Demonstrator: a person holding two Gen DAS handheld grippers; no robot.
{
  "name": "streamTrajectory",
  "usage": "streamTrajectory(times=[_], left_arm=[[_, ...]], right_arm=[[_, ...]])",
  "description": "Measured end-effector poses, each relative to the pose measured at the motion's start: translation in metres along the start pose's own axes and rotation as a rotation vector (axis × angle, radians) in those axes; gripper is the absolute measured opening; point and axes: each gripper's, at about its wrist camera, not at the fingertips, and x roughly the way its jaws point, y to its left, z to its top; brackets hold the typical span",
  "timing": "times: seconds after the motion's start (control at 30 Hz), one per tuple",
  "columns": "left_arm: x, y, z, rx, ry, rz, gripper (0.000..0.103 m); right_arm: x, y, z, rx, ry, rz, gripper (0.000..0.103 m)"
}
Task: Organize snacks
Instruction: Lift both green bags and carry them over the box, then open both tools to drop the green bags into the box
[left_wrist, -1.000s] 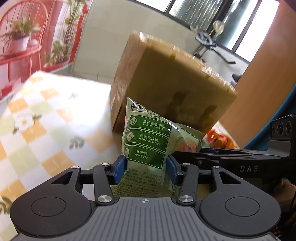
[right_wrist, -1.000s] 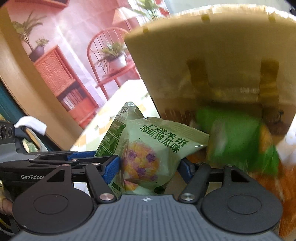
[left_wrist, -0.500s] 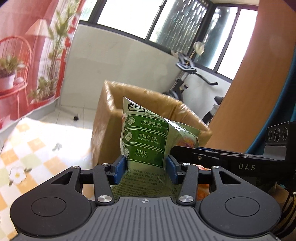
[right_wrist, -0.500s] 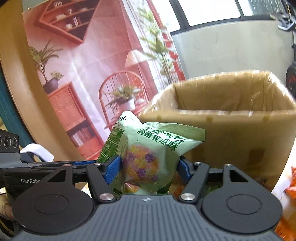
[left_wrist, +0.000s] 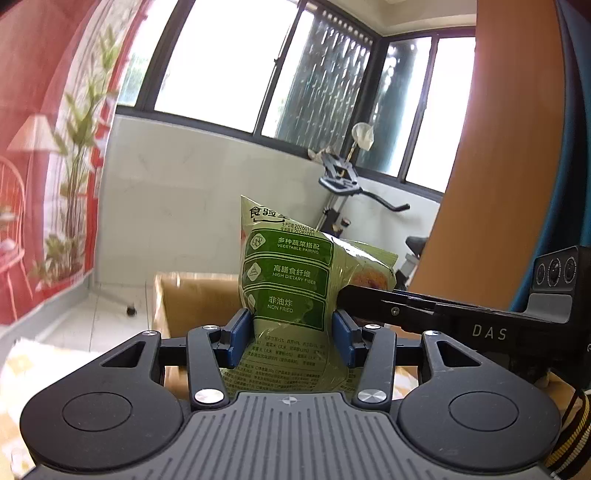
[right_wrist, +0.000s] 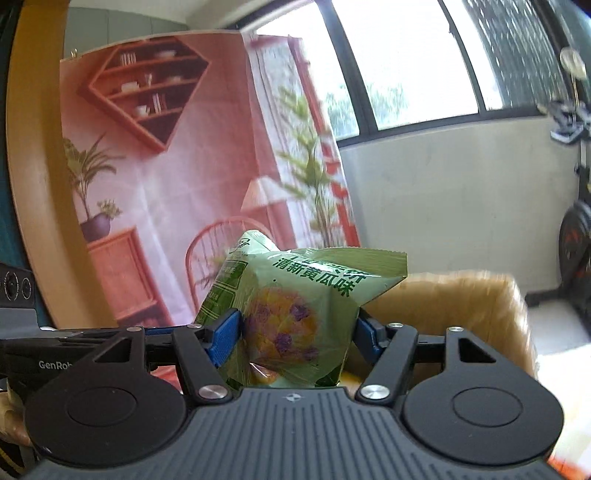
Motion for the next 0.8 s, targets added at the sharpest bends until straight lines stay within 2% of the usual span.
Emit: streamTrajectory(times=[0.3,0.4,0.5,0.8], left_arm=[[0.049,-0.005,0.025,0.052,-0.048,0.011,0.051],[0.068,-0.004,0.026,0.038,-0.003,0.012,0.051],[0.089,0.004,0.021,0.013,0.060,0.008,0.051],[0.113,0.029,-0.004,-0.056,0.199,0.010,0.051]], right_arm=[[0.031,-0.034,0.029,-0.080,-0.120,-0.019,0.067],[0.043,-0.048,0.031,-0.084,-0.124,-0.031,0.067],[0.056,-0.063,0.025,-0.060,-0.091,-0.061,0.067],[0.078,-0.109,-0.016,0.108,0.016,-0.115,0.067]])
